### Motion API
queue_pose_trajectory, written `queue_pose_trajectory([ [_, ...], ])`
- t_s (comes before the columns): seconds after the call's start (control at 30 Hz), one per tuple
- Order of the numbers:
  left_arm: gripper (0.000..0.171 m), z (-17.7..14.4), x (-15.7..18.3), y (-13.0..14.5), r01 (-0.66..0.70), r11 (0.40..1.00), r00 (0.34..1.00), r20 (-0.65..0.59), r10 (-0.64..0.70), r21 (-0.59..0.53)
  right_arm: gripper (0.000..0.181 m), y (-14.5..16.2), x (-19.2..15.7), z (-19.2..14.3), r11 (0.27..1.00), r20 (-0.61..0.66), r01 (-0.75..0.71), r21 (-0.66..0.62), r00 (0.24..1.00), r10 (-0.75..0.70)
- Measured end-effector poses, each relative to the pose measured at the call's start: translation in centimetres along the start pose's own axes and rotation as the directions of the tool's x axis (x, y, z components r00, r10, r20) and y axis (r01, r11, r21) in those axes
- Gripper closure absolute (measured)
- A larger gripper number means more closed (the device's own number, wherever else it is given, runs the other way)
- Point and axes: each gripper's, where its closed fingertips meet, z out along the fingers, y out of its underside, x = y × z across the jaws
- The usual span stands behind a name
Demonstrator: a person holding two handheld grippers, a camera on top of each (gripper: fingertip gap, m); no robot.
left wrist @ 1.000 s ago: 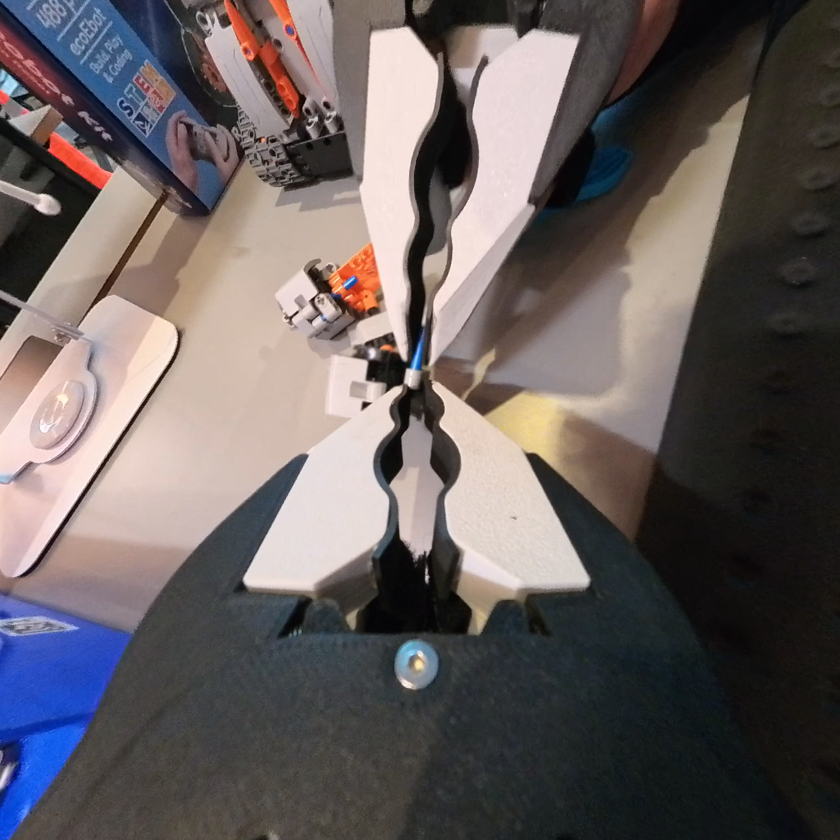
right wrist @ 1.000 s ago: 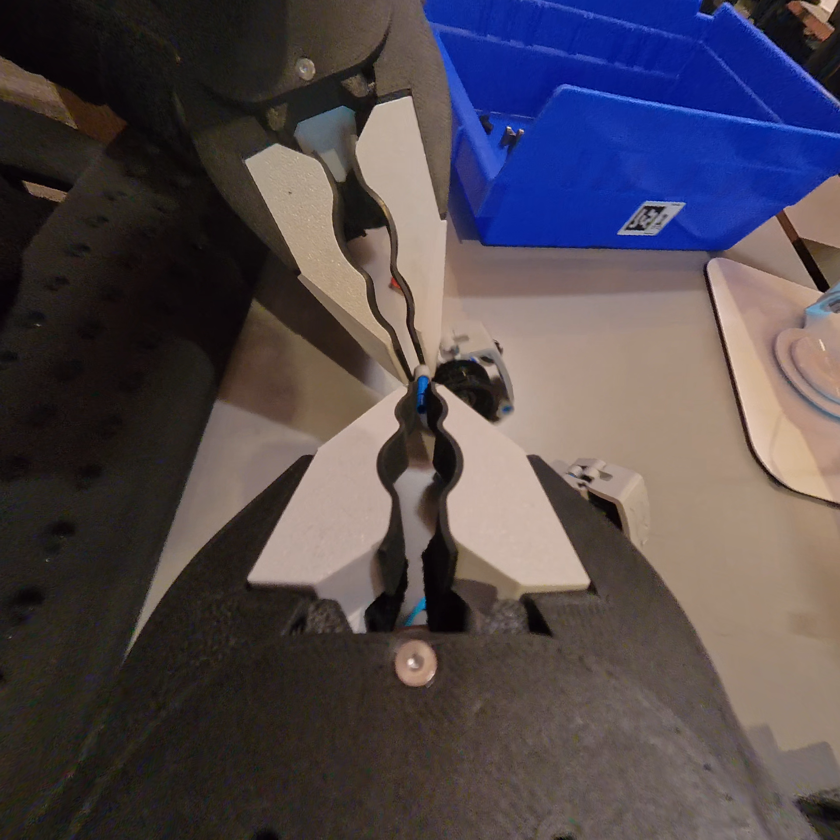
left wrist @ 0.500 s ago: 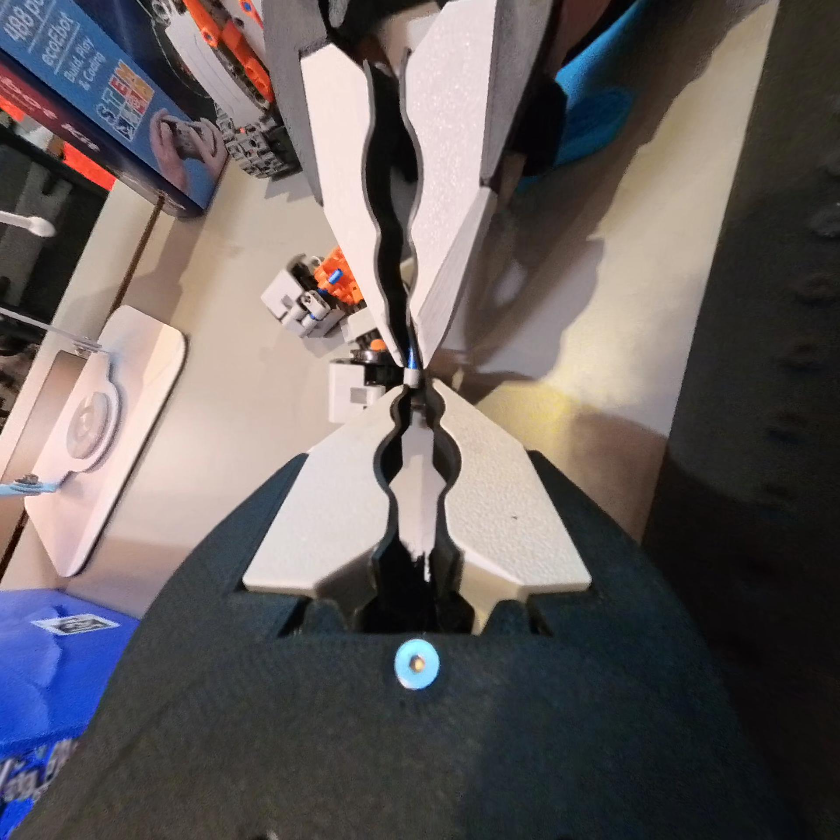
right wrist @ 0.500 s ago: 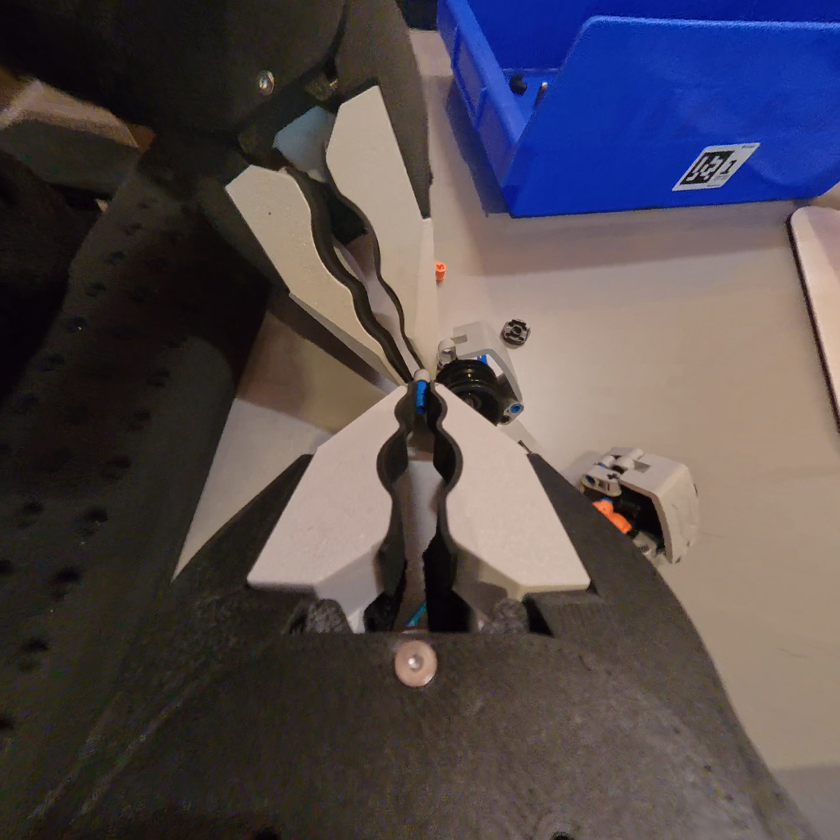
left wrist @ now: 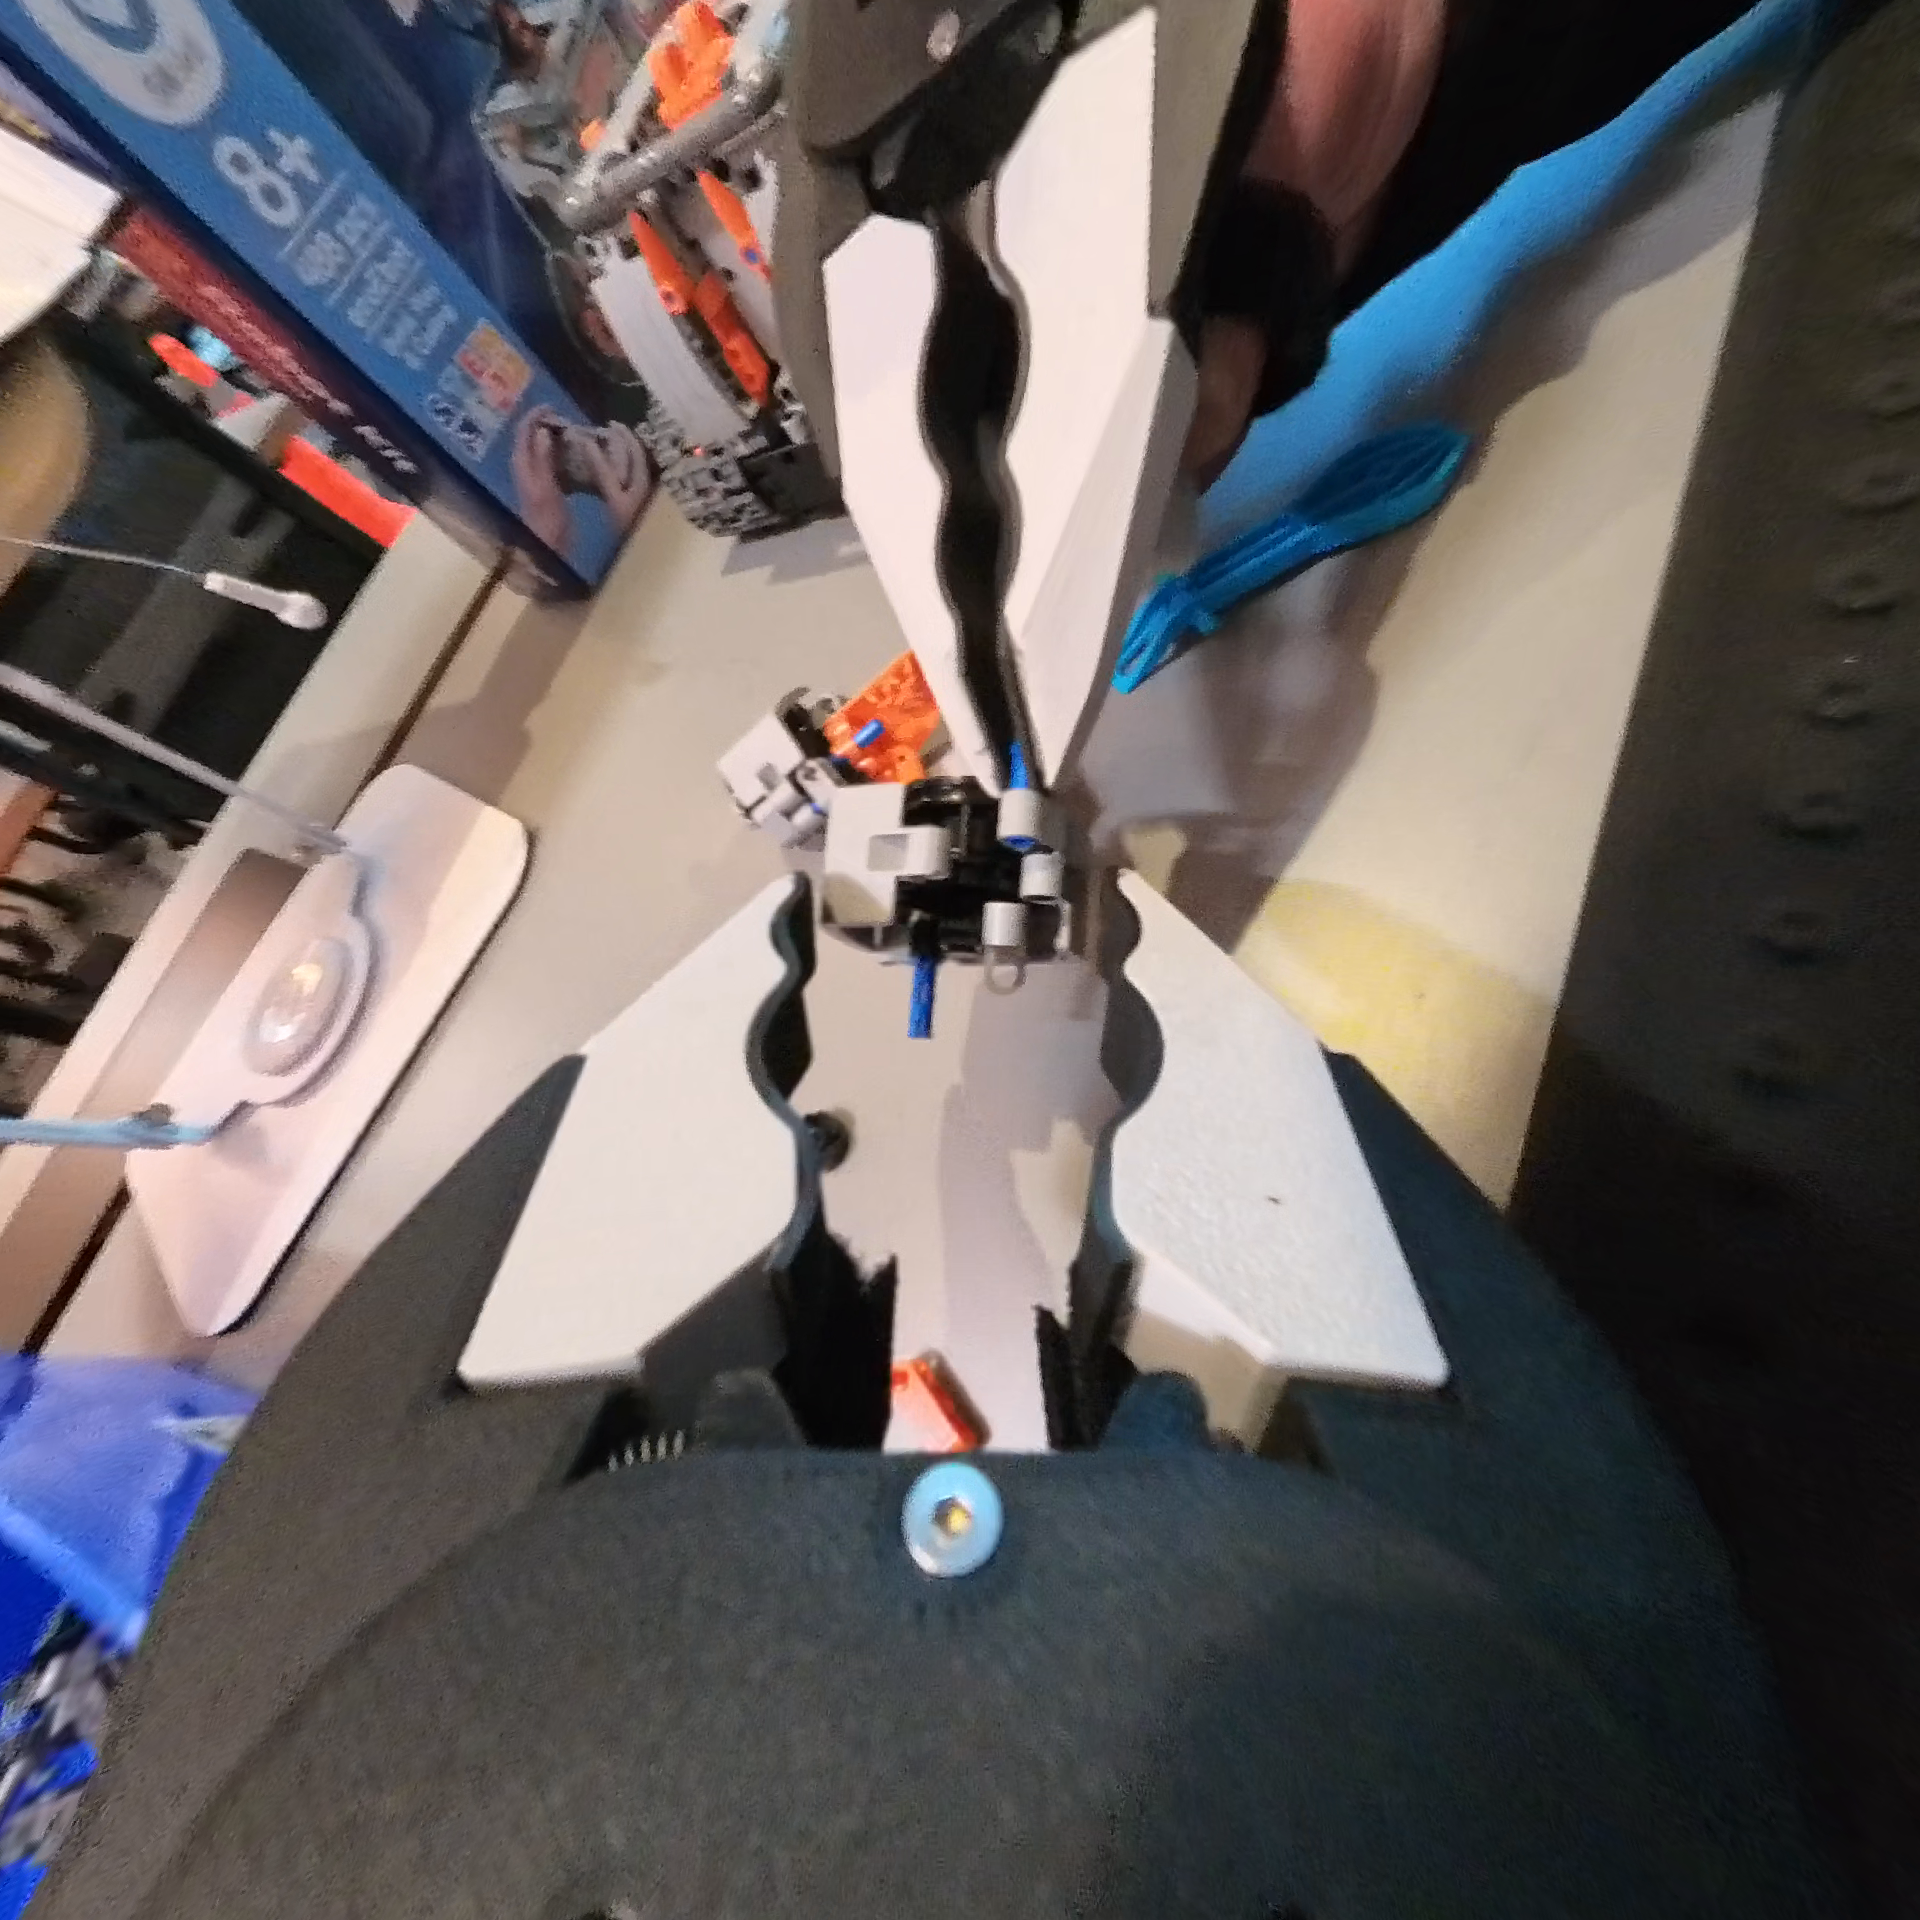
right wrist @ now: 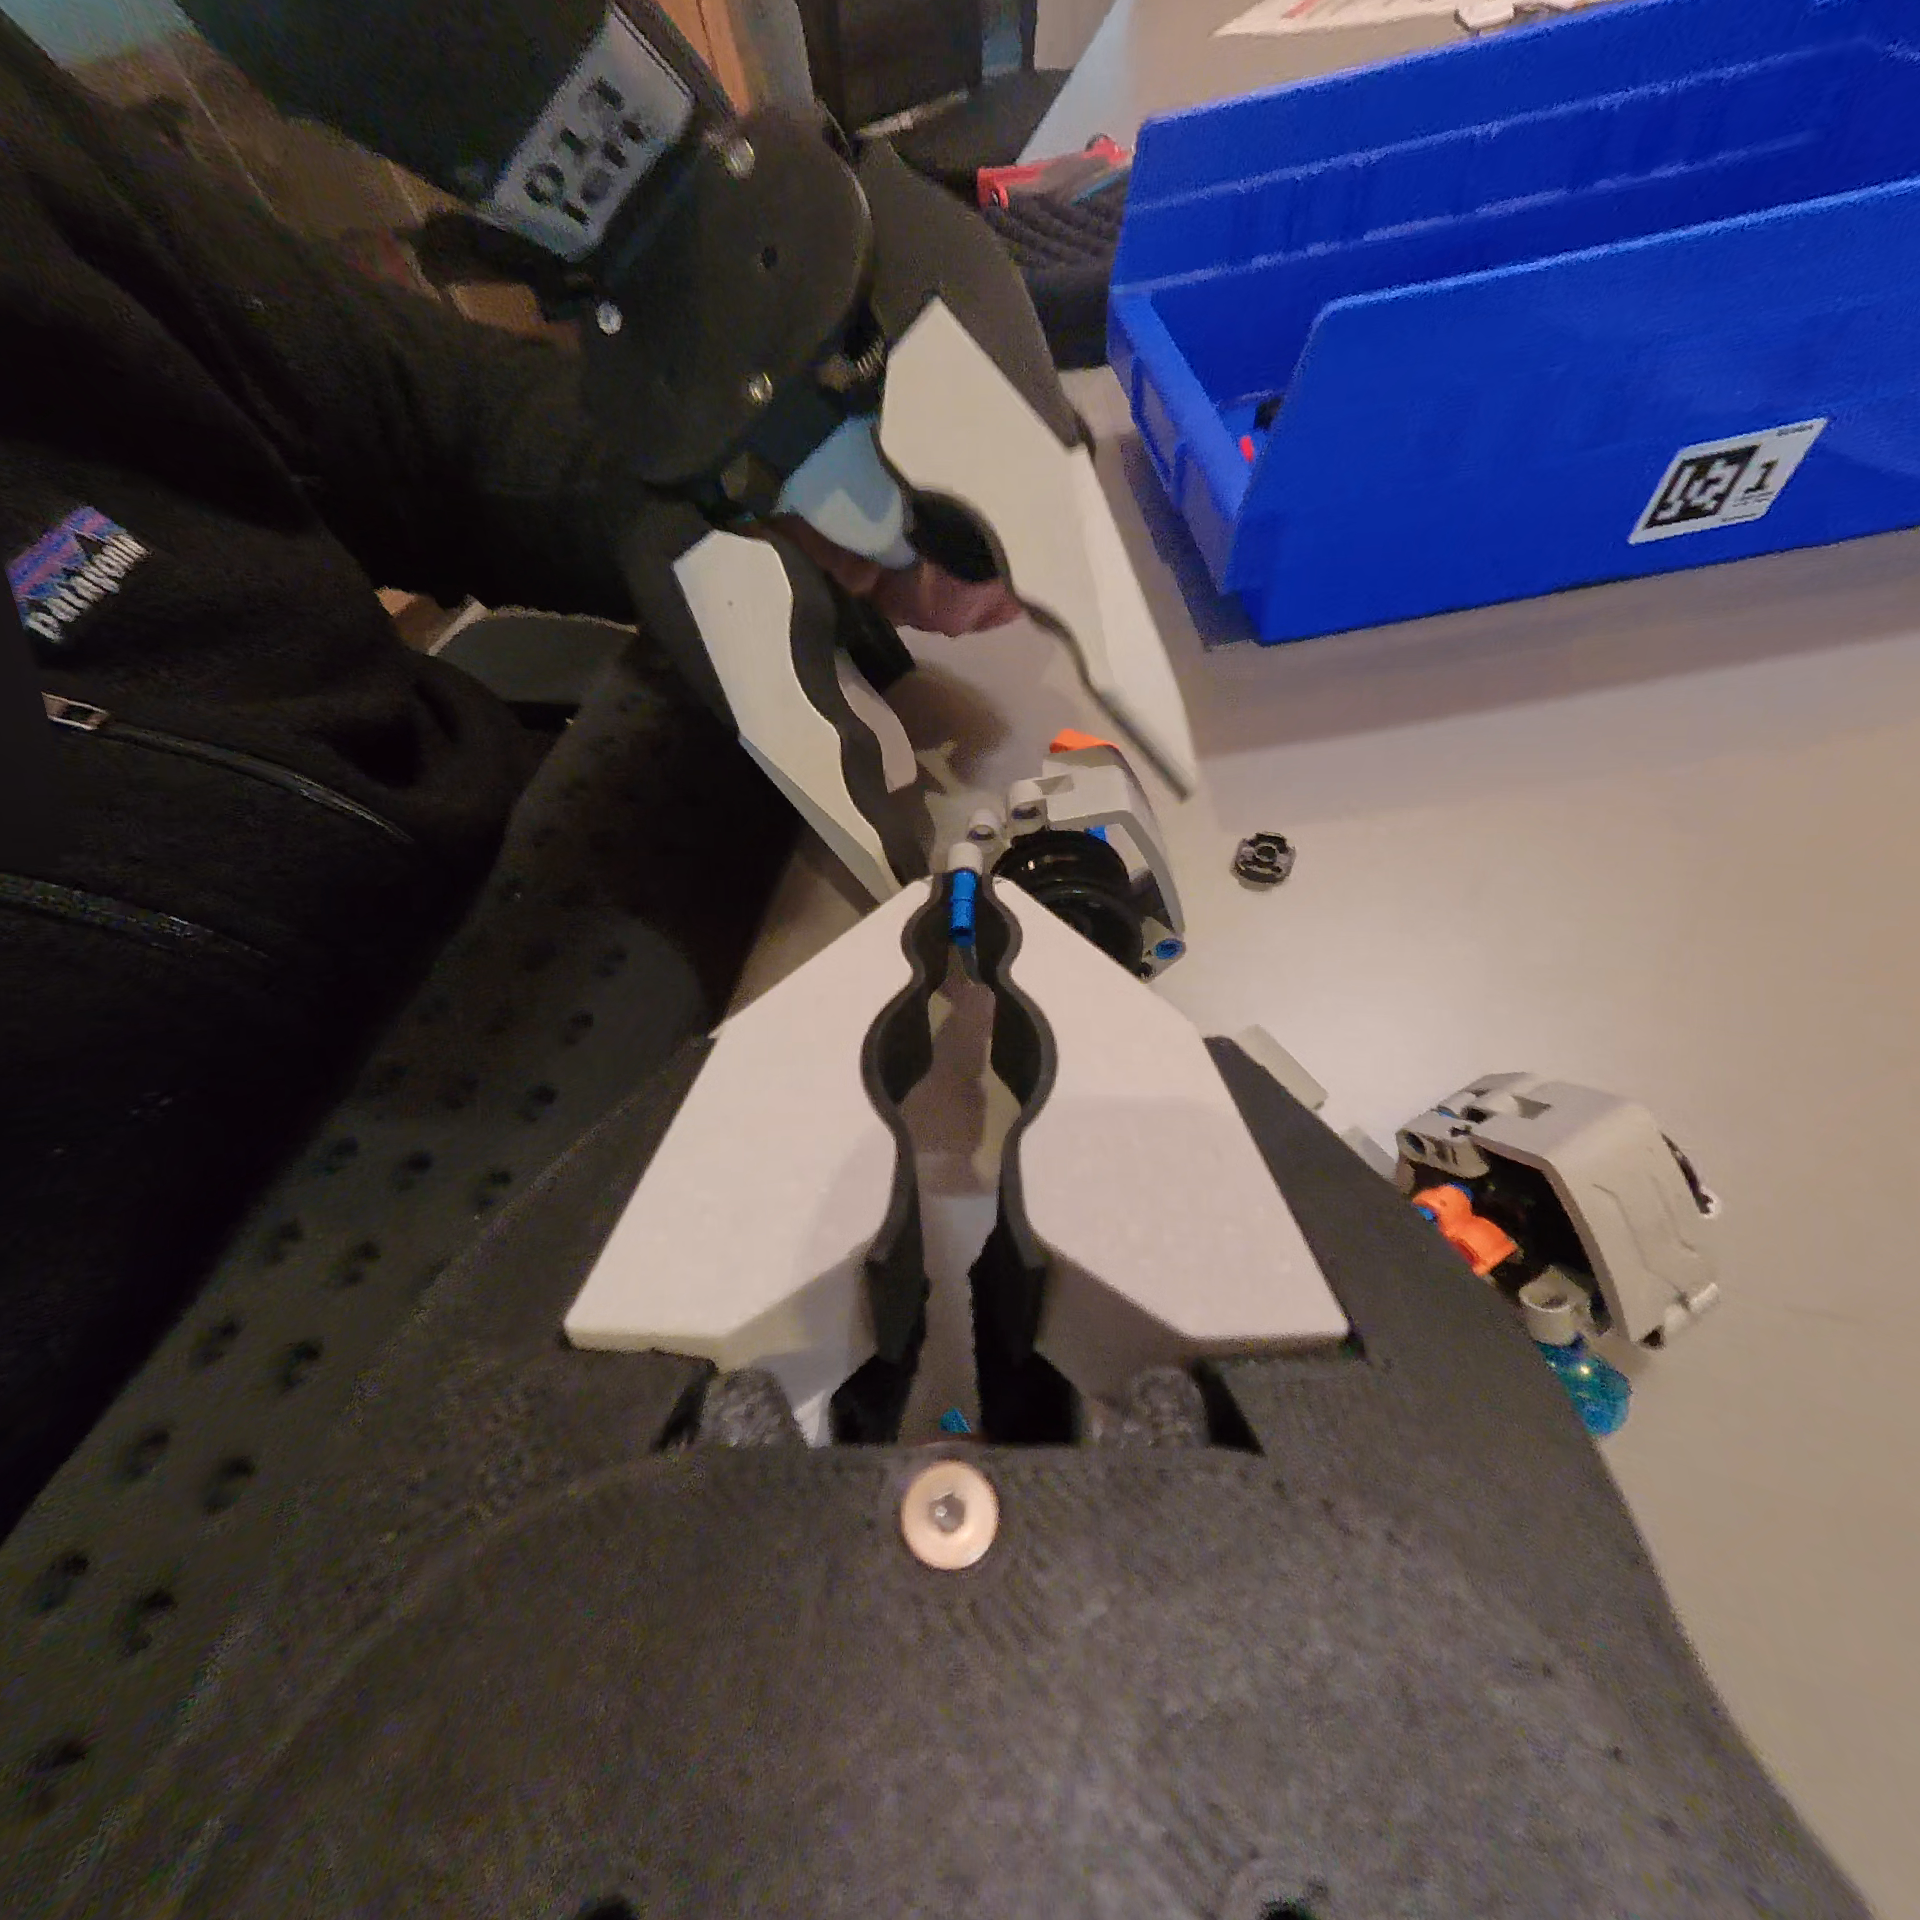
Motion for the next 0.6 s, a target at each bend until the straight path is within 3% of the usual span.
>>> queue_pose_trajectory([
  [0.4,0.128,-0.19,-0.12,-0.46,-0.036,0.999,0.999,0.039,0.036,0.013,0.180,-0.67,0.15,-0.48,0.995,0.032,-0.080,0.062,0.996,0.078],
  [0.6,0.123,-0.29,0.87,-0.87,0.058,0.997,0.991,-0.126,-0.051,0.051,0.180,-0.34,-0.32,-0.66,0.998,0.067,-0.058,0.031,0.996,0.055],
])
